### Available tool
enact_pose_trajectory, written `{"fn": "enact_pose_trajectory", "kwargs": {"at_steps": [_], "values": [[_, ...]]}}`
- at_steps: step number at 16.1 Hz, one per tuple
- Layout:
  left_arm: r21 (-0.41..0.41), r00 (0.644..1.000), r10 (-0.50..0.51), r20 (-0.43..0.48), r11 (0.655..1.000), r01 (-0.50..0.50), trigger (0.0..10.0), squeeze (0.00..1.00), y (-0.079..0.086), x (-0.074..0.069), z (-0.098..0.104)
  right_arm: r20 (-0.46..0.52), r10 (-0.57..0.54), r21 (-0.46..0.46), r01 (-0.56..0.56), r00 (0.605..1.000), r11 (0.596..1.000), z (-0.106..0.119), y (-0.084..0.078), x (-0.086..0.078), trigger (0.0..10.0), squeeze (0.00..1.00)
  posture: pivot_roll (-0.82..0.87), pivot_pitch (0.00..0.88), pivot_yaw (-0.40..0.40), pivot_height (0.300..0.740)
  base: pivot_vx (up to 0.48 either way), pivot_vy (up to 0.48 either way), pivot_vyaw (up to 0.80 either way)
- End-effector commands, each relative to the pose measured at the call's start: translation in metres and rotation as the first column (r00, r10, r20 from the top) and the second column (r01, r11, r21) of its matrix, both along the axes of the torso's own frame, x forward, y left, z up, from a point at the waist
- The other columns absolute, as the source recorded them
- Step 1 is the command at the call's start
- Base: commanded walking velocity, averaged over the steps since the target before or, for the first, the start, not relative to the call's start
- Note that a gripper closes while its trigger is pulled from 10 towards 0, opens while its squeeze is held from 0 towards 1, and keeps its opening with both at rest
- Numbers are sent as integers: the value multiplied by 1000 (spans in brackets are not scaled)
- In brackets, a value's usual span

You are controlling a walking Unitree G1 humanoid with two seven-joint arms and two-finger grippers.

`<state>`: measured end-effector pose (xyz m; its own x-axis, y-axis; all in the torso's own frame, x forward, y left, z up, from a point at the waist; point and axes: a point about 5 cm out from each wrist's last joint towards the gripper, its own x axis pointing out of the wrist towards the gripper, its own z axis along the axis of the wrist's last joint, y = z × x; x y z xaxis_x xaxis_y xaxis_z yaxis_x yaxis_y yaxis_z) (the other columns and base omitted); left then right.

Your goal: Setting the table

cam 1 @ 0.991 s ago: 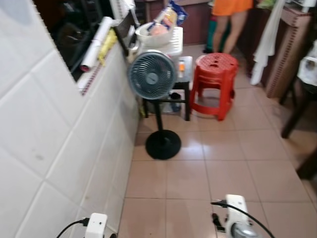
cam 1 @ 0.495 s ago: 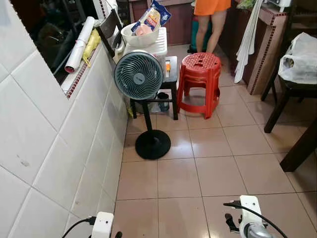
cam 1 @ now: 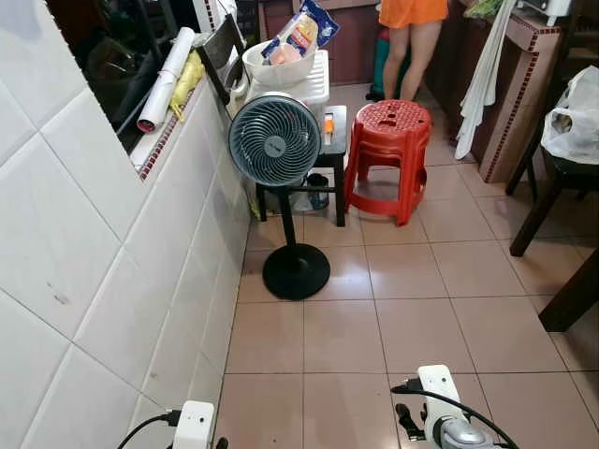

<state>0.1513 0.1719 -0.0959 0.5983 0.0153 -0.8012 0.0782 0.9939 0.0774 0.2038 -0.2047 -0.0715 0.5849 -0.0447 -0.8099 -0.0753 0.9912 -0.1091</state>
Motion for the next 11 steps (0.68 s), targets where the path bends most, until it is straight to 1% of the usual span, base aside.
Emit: {"fn": "enact_pose_trajectory", "kwargs": {"at_steps": [1, 3, 5, 6, 7, 8, 10, 11], "values": [[7, 1000, 23, 15, 1000, -23, 10000, 0, 7, 0, 1, -10, 23, 12, -23, 1000, 1000, -1, 7, 0, 10000, 0, -154, 0, 80, 740, 0, 0, 0], [-1, 997, 48, 60, 999, -49, 10000, 0, 9, 2, 4, 25, 17, 40, -18, 1000, 999, 2, 16, 9, 10000, 0, -144, 0, 73, 740, 0, 0, 0], [-25, 989, 83, 126, 996, -81, 10000, 0, 10, 5, 7, 99, -25, 85, 17, 995, 996, 15, 25, 30, 10000, 0, -136, 0, 72, 740, 0, 0, 0], [-35, 985, 90, 144, 996, -86, 10000, 0, 10, 6, 9, 125, -36, 98, 24, 991, 995, 20, 27, 38, 10000, 0, -133, 0, 72, 740, 0, 0, 0], [-55, 957, 104, 272, 994, -93, 10000, 0, 14, 85, 47, 182, -31, 115, 10, 983, 993, 32, 33, 55, 10000, 0, -134, 0, 76, 740, 0, 0, 0], [-60, 941, 100, 322, 995, -85, 10000, 0, 13, 111, 65, 207, -39, 128, 12, 978, 992, 37, 36, 63, 10000, 0, -134, 0, 78, 740, 0, 0, 0], [-70, 938, 97, 333, 994, -78, 10000, 0, 9, 117, 69, 236, -43, 136, 10, 971, 991, 45, 41, 73, 10000, 0, -134, 0, 80, 740, 0, 0, 0], [-74, 937, 71, 342, 996, -48, 10000, 0, 4, 119, 71, 242, -43, 138, 9, 969, 990, 47, 43, 75, 10000, 0, -133, 0, 83, 740, 0, 0, 0]]}}
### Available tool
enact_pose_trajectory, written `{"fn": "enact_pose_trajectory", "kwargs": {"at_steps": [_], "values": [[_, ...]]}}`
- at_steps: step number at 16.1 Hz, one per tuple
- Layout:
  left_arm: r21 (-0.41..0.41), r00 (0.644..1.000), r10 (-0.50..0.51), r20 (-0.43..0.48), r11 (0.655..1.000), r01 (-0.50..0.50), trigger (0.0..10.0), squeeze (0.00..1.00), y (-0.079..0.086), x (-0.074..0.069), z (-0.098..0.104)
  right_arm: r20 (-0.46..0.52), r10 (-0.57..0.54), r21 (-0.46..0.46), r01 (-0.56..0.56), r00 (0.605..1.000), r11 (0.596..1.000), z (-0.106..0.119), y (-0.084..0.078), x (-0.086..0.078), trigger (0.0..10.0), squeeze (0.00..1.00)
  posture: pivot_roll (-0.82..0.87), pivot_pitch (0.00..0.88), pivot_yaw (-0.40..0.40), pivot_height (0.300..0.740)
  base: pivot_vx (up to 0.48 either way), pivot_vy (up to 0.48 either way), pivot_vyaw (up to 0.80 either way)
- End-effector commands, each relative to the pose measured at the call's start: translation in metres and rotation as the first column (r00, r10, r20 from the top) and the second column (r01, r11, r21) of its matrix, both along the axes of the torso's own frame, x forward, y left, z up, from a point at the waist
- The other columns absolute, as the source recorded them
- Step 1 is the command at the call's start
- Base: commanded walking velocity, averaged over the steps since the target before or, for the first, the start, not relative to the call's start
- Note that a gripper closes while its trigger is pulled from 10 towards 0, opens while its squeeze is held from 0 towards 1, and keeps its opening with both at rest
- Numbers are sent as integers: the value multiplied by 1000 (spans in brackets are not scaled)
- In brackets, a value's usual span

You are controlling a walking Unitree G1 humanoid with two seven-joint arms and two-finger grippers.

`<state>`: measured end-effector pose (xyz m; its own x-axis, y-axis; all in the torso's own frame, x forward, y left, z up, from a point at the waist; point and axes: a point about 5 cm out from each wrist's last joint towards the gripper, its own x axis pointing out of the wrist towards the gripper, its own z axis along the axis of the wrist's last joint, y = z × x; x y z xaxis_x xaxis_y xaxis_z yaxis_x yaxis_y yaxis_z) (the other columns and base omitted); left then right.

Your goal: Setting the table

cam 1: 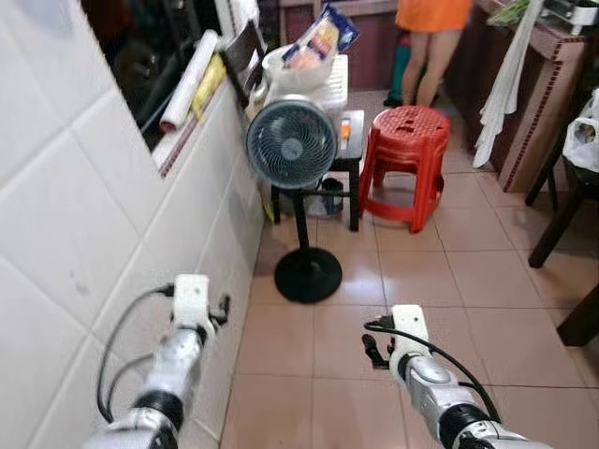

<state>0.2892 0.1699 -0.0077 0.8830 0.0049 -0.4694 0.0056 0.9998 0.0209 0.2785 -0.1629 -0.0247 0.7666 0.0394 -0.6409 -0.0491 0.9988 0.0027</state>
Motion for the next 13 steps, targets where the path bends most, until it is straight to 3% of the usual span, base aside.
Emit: {"fn": "enact_pose_trajectory", "kwargs": {"at_steps": [1, 4, 8, 13], "values": [[-3, 996, -29, -81, 1000, 28, 10000, 0, -2, -15, -15, -2, -12, 13, 12, 1000, 1000, 0, 3, 0, 10000, 0, -130, 0, 84, 740, 0, 0, 0], [-36, 989, -47, -138, 998, 42, 10000, 0, -12, -21, -23, -33, -8, -11, 8, 999, 1000, -9, 1, -10, 10000, 0, -131, 0, 87, 740, 0, 0, 0], [-22, 963, -86, -257, 996, 83, 10000, 0, -16, -56, -49, -99, -4, -53, -1, 995, 999, -23, -5, -29, 10000, 0, -143, 0, 80, 740, 0, 0, 0], [0, 936, -71, -345, 997, 76, 10000, 0, -9, -84, -66, -151, 15, -78, -27, 988, 997, -34, -10, -46, 10000, 0, -143, 0, 72, 740, 0, 0, 0]]}}
